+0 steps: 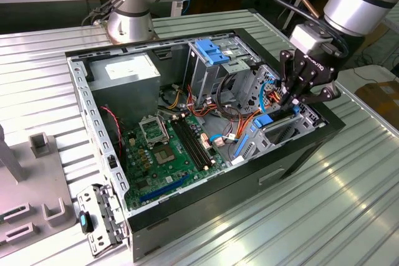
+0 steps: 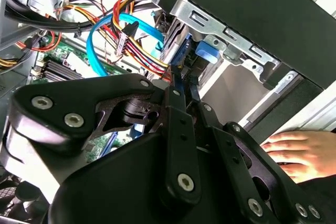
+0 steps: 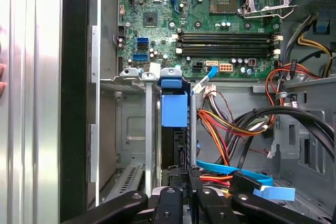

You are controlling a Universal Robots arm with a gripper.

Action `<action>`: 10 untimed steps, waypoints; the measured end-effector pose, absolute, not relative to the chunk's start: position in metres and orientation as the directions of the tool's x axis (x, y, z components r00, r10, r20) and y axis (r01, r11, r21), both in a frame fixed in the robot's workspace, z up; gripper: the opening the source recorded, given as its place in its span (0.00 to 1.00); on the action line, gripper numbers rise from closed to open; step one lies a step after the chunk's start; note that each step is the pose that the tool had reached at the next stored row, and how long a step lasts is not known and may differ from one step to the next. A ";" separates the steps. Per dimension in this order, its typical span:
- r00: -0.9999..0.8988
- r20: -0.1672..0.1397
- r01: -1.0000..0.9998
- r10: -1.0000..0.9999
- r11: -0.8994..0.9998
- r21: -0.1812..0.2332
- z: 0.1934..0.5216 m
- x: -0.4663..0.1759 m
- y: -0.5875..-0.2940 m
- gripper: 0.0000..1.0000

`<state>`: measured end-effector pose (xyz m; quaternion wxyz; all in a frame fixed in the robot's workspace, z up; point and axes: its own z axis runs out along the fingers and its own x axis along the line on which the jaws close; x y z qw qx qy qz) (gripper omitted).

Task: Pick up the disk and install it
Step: 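Insert the first disk wire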

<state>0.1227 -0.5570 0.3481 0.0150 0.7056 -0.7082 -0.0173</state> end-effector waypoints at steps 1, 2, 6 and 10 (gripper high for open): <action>-0.004 -0.003 -0.999 -1.000 0.004 0.046 0.348 0.123 -0.557 0.17; -0.004 -0.003 -0.999 -1.000 0.004 0.046 0.348 0.123 -0.557 0.17; -0.004 -0.003 -0.999 -1.000 0.004 0.046 0.348 0.123 -0.558 0.17; -0.004 -0.003 -0.999 -1.000 0.004 0.046 0.346 0.123 -0.558 0.17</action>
